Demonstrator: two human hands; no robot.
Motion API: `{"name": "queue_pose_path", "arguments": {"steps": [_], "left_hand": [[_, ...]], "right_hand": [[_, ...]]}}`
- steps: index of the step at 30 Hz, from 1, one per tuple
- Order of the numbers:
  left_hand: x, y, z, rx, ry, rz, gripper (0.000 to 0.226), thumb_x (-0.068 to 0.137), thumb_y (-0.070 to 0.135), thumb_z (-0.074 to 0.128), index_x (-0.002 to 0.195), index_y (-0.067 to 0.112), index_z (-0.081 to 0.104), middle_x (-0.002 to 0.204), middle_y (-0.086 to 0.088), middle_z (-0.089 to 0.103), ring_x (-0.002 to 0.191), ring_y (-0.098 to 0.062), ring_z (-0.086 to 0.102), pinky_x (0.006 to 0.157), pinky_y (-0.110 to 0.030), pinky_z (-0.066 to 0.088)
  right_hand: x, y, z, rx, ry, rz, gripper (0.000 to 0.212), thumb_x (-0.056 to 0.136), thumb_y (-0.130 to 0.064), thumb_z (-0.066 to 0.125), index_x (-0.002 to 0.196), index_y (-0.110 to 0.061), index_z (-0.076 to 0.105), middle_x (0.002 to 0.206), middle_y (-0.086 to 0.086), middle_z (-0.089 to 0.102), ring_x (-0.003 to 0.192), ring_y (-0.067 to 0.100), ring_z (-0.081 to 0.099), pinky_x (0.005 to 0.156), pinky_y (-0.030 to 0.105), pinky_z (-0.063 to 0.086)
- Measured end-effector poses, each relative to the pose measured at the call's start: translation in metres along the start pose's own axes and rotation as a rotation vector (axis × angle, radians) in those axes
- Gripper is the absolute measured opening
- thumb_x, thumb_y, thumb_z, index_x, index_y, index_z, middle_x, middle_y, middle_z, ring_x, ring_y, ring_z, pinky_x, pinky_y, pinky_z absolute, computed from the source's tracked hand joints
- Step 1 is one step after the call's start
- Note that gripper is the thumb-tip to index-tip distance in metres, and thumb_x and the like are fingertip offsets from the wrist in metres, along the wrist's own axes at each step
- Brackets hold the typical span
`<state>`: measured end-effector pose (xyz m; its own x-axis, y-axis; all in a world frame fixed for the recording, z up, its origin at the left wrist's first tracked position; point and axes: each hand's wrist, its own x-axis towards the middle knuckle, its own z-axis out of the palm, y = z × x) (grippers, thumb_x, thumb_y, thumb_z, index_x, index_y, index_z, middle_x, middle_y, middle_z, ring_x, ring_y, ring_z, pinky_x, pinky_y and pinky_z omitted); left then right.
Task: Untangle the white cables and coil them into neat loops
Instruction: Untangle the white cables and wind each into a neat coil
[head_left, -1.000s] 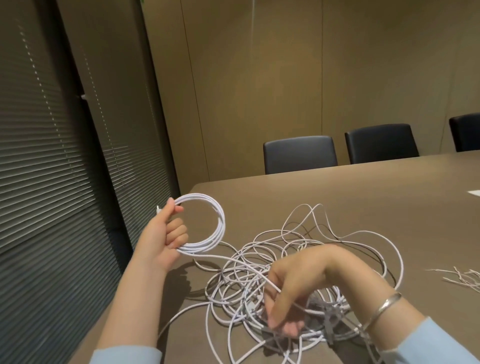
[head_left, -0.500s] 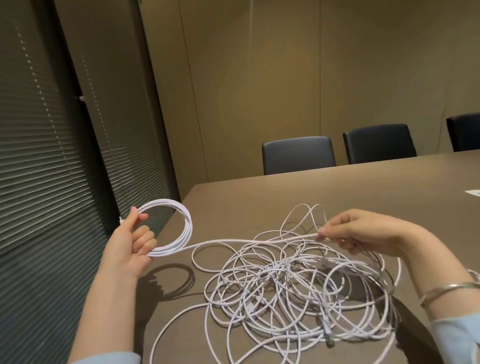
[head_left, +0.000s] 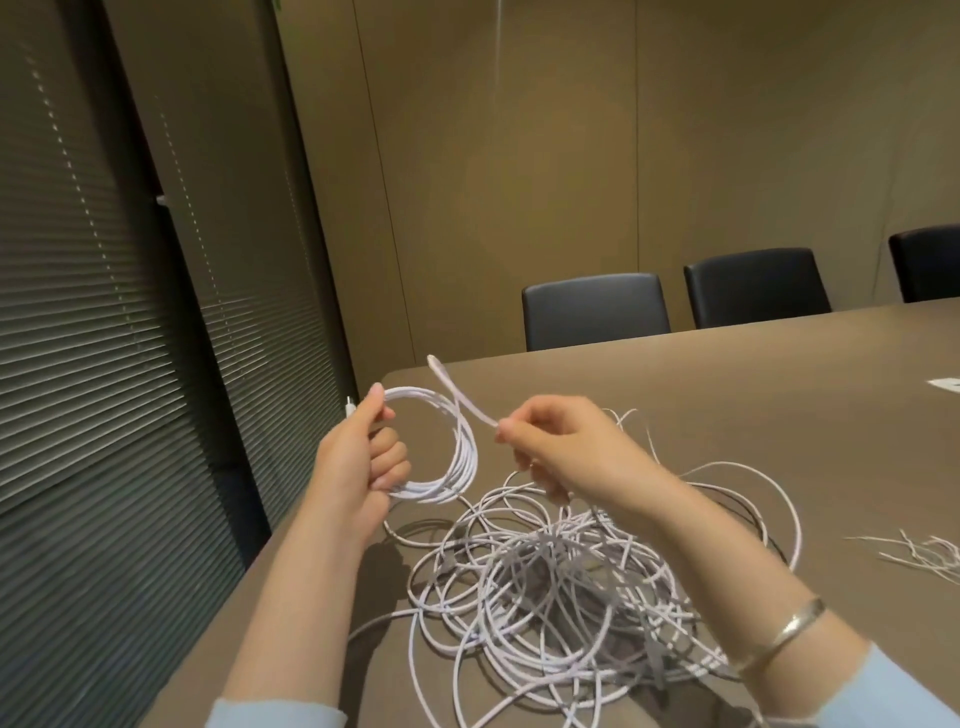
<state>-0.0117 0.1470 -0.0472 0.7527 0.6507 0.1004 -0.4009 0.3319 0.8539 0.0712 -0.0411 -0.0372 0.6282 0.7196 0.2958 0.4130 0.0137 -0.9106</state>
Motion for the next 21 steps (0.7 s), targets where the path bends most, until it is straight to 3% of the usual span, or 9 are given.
{"name": "queue_pose_path", "arguments": {"steps": [3,5,9,12,15,21], "left_hand": [[-0.008,0.001,0.010,-0.055,-0.076,-0.013,0.044,0.086,0.056,0.057,0.069,0.017,0.048,0.039,0.008,0.019,0.030,-0.004,0.017,0.032,-0.016,0.011],[-0.012,0.000,0.015,-0.052,-0.143,-0.021,0.051,0.076,0.065,0.060,0.067,0.015,0.052,0.039,0.007,0.023,0.032,-0.004,0.019,0.034,-0.017,0.012],[-0.016,-0.004,0.022,0.005,-0.222,0.003,0.038,0.076,0.047,0.066,0.064,0.014,0.049,0.043,0.006,0.027,0.033,-0.004,0.019,0.039,-0.020,0.008],[-0.014,-0.005,0.021,-0.028,-0.227,-0.020,0.044,0.084,0.038,0.061,0.052,0.019,0.037,0.042,0.005,0.020,0.032,-0.005,0.016,0.039,-0.020,0.005],[-0.011,-0.005,0.017,-0.095,-0.226,-0.055,0.053,0.090,0.040,0.057,0.048,0.021,0.030,0.042,0.006,0.018,0.033,-0.006,0.015,0.041,-0.021,0.004],[-0.015,-0.005,0.016,-0.117,-0.220,-0.096,0.058,0.083,0.052,0.063,0.051,0.020,0.027,0.047,0.004,0.018,0.041,-0.008,0.015,0.044,-0.021,0.010]], "right_hand": [[-0.004,0.002,0.025,-0.018,-0.094,-0.024,0.018,0.094,-0.024,0.061,0.084,-0.009,0.064,0.064,0.001,0.061,0.045,0.016,0.046,0.041,0.024,0.037],[-0.005,0.007,0.036,-0.068,-0.055,-0.032,0.019,0.094,-0.025,0.061,0.081,-0.010,0.063,0.062,0.000,0.061,0.041,0.016,0.045,0.040,0.022,0.037],[-0.003,0.011,0.039,-0.085,0.002,0.001,0.022,0.092,-0.026,0.062,0.077,-0.010,0.061,0.060,0.002,0.062,0.039,0.018,0.045,0.039,0.022,0.036],[-0.004,0.008,0.029,-0.078,-0.107,0.059,0.024,0.091,-0.027,0.066,0.081,-0.006,0.064,0.063,0.004,0.065,0.044,0.019,0.047,0.040,0.023,0.039],[-0.006,0.003,0.017,-0.094,-0.252,0.100,0.030,0.090,-0.033,0.068,0.077,-0.005,0.067,0.071,0.008,0.066,0.050,0.018,0.054,0.046,0.025,0.047],[-0.004,0.004,0.007,-0.080,-0.294,0.134,0.033,0.087,-0.034,0.071,0.068,-0.007,0.065,0.061,0.004,0.060,0.042,0.015,0.050,0.042,0.022,0.040]]}}
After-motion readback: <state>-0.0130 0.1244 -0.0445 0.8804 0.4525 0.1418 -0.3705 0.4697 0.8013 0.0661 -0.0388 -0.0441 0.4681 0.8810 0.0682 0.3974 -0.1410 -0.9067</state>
